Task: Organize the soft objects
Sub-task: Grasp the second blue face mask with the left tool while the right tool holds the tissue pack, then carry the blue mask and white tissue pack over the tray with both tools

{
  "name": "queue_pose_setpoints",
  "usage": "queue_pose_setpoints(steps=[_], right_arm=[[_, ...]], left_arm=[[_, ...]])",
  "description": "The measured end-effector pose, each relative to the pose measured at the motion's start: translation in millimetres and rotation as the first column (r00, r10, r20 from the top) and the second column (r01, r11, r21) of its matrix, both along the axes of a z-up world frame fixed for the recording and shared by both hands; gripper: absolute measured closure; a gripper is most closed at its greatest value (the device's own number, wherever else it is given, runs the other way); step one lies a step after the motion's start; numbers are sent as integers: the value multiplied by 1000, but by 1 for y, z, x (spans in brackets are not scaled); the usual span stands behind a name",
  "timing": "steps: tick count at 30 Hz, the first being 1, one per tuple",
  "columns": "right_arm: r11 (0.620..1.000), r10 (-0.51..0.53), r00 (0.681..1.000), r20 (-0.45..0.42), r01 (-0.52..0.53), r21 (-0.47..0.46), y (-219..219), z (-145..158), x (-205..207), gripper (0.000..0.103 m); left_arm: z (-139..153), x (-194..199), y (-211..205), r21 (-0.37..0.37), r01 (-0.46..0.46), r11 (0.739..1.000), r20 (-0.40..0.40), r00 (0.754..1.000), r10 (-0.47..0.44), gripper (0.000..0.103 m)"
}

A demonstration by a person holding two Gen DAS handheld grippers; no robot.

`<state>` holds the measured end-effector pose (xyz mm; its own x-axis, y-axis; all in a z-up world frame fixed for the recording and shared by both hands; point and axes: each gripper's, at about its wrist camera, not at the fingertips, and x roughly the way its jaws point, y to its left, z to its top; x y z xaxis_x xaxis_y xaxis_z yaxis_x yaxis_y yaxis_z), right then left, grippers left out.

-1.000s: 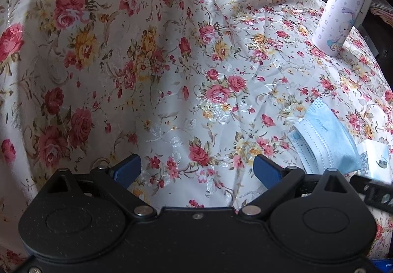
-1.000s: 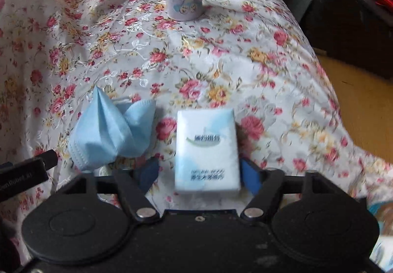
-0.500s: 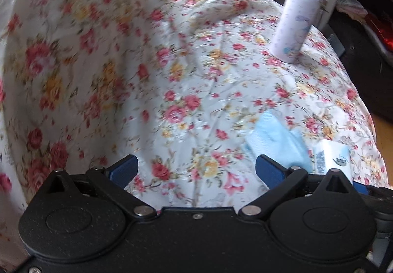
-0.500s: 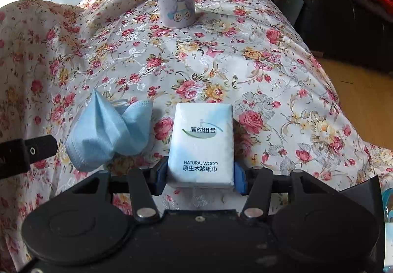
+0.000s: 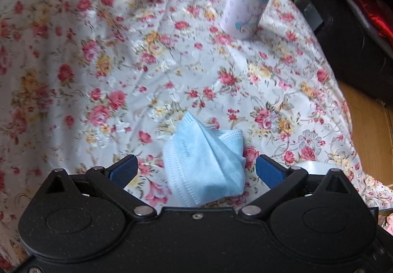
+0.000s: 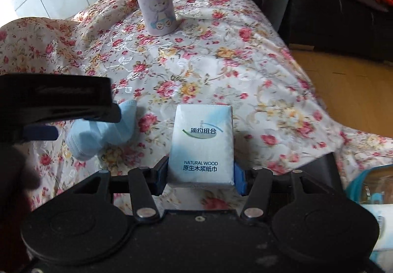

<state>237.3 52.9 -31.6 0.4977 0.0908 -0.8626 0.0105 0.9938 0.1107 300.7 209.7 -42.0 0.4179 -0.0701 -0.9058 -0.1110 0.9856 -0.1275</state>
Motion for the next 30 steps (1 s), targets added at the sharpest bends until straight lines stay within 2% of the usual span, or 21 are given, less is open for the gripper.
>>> queue_pose_setpoints(steps=[5, 6, 9, 11, 13, 21, 26, 30], right_arm=[[1000, 7, 1000, 26, -7, -21, -5, 11, -13, 51], [1000, 10, 1000, 30, -9, -25, -5, 12, -15, 51], [1000, 13, 999, 33, -13, -22, -6, 17, -21, 51], [1000, 14, 999, 38, -13, -14, -9, 21, -26, 51], [1000, 13, 999, 48, -12, -7, -11, 26, -30, 51], [999, 27, 996, 87, -30, 30, -15, 55, -50, 51], [997, 56, 993, 101, -61, 51, -16, 72, -73, 51], [994, 84, 991, 105, -91, 65, -17, 83, -96, 51]], left_arm=[[-15, 10, -6, -8, -10, 1000, -74, 997, 9, 5], [-18, 11, -7, -6, -10, 1000, -82, 997, 9, 8], [-25, 14, -8, 1, -12, 1000, -111, 994, 12, 34], [-21, 13, -9, 26, -5, 1000, -93, 996, 8, 40], [-16, 12, -8, 14, 3, 1000, -88, 996, -2, 47], [35, -11, -4, 34, 22, 999, 2, 1000, -22, 47], [70, -44, -2, 25, 48, 999, 63, 997, -50, 47], [88, -78, -6, 65, 79, 995, 98, 992, -85, 47]])
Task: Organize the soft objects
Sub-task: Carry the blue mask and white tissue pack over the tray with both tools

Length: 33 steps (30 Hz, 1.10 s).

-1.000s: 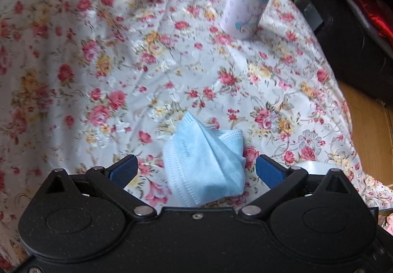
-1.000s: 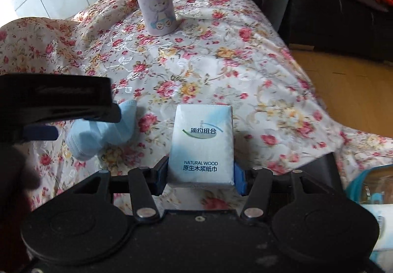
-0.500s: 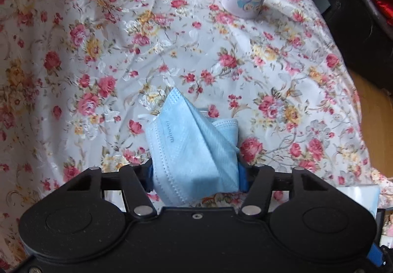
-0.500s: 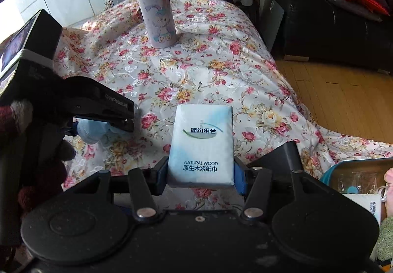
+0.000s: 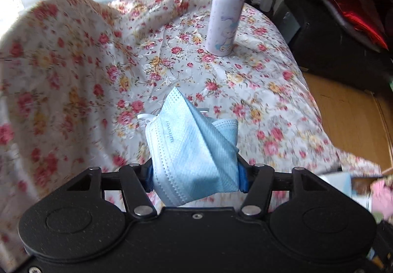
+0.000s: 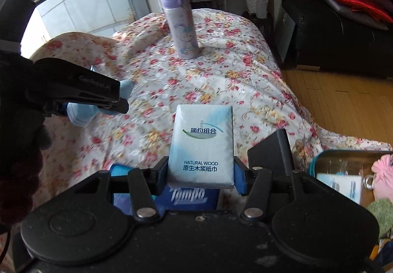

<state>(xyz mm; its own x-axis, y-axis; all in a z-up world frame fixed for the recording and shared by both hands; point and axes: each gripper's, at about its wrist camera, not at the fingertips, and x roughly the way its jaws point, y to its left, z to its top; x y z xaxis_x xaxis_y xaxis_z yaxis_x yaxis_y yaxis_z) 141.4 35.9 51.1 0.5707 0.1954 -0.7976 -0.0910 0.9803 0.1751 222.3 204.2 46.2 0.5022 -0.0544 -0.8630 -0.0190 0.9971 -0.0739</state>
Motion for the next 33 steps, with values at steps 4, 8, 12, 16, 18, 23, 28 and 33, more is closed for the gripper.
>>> queue_pose_setpoints(steps=[4, 8, 12, 16, 18, 23, 28, 33], right_arm=[[1000, 31, 999, -10, -30, 7, 0, 4, -26, 51], [998, 58, 998, -19, -58, 4, 0, 4, -56, 51], [997, 72, 997, -32, -72, 8, -3, 2, -84, 51], [997, 71, 996, -53, -71, 7, -9, -5, -111, 51], [998, 67, 996, -59, -67, 3, -13, -7, -125, 51], [999, 47, 996, -72, -47, 2, -29, -12, -155, 51], [1000, -4, 998, -64, 4, -6, -53, -11, -181, 51], [995, -104, 993, -51, 104, -7, -89, -11, -199, 51]], left_arm=[[7, -36, -1, -2, 26, 1000, 11, 1000, -26, 47], [4, -71, -2, 3, 33, 999, -1, 999, -33, 47], [-3, -103, -2, 25, 26, 999, -16, 1000, -26, 47], [-7, -129, -2, -16, 28, 999, -44, 999, -28, 47], [-8, -141, -6, -26, 36, 999, -50, 998, -37, 47], [-9, -168, -29, -49, 98, 994, -58, 993, -101, 47], [-9, -189, -61, -58, 201, 978, -56, 977, -204, 47], [-4, -198, -92, -81, 290, 953, -47, 954, -295, 47]])
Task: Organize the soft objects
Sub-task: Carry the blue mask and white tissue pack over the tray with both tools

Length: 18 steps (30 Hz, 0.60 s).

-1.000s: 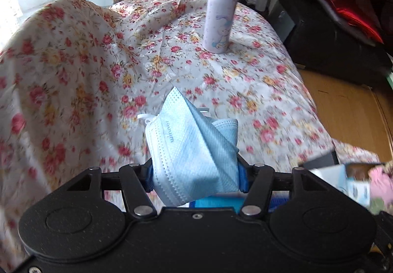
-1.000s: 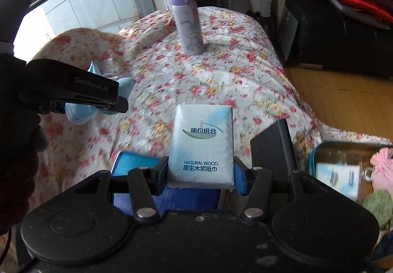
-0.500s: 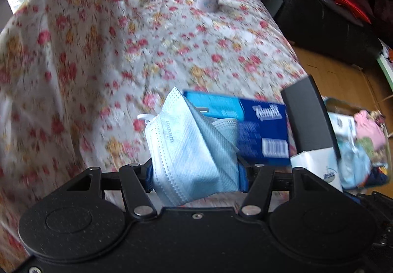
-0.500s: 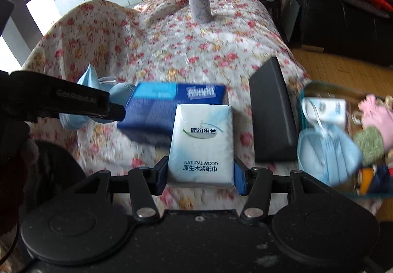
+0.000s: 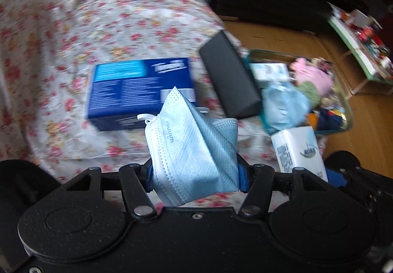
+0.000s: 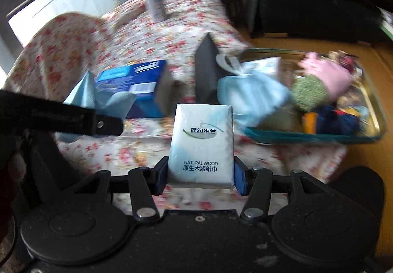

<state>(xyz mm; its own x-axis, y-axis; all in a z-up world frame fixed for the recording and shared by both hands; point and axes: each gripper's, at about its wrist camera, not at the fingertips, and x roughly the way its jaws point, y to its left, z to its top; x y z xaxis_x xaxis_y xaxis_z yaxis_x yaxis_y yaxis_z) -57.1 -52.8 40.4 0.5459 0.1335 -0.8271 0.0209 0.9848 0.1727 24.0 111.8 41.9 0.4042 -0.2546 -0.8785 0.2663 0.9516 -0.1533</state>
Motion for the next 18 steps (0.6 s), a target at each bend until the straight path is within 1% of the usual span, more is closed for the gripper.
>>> queue_pose_setpoints(steps=[4, 6, 10, 14, 18], right_arm=[[995, -96, 995, 5, 96, -17, -35, 3, -5, 51], [990, -136, 991, 16, 136, -34, -51, 5, -5, 51], [973, -218, 975, 43, 221, -72, -88, 9, 2, 51], [951, -282, 958, 57, 287, -111, -121, 10, 11, 51], [934, -328, 943, 57, 332, -131, -154, 9, 21, 51]], left_arm=[[9, 0, -27, 4, 72, 997, 26, 997, -72, 47], [16, 4, -41, -6, 107, 994, 39, 994, -106, 47], [27, 15, -69, -11, 165, 986, 64, 984, -164, 47], [30, 28, -99, 4, 215, 977, 84, 973, -214, 47], [26, 46, -126, -5, 249, 969, 68, 966, -248, 47]])
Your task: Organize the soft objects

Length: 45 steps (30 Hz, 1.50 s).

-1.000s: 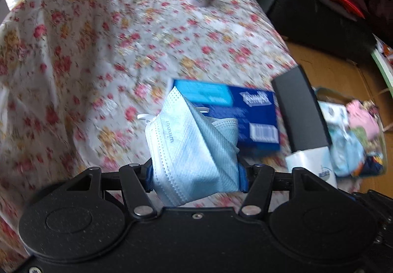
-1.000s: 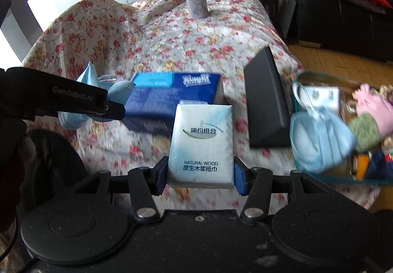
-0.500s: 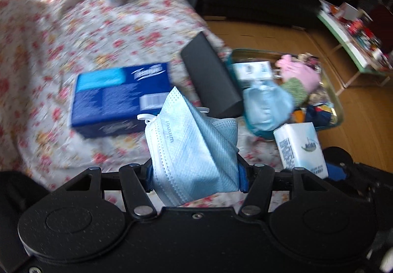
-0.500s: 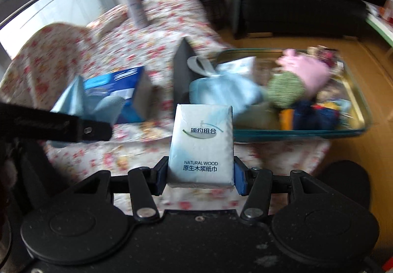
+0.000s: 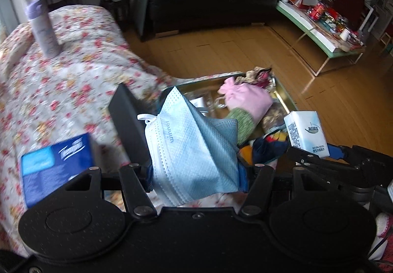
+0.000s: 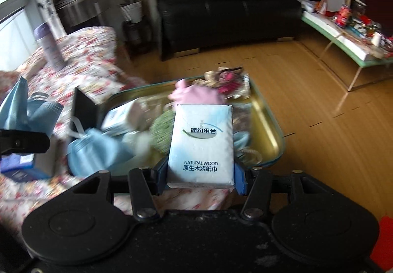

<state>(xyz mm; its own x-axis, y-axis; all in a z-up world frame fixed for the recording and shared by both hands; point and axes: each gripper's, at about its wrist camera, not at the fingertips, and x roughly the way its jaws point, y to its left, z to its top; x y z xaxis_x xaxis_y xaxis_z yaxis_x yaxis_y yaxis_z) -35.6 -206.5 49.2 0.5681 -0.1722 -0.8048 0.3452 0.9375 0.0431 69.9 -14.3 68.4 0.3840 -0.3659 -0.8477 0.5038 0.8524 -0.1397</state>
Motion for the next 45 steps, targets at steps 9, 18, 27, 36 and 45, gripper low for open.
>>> queue_pose_setpoints(steps=[9, 18, 27, 36, 45], right_arm=[[997, -75, 997, -19, 74, -7, -45, -11, 24, 51], [995, -98, 994, -50, 99, 30, -61, -23, 48, 51], [993, -104, 993, -57, 107, 56, -69, -29, 67, 51], [994, -93, 993, -76, 97, 47, -66, -38, 72, 41], [992, -111, 991, -79, 115, 48, -71, -41, 66, 41]], left_arm=[[-14, 34, -49, -28, 39, 999, -67, 997, -41, 47], [-33, 61, -81, -11, 34, 999, -132, 991, -35, 47], [-45, 78, -91, 15, 23, 1000, -151, 988, -20, 43], [-54, 85, -86, 8, -14, 1000, -168, 986, 15, 14], [-55, 86, -81, 4, -25, 1000, -170, 985, 25, 14]])
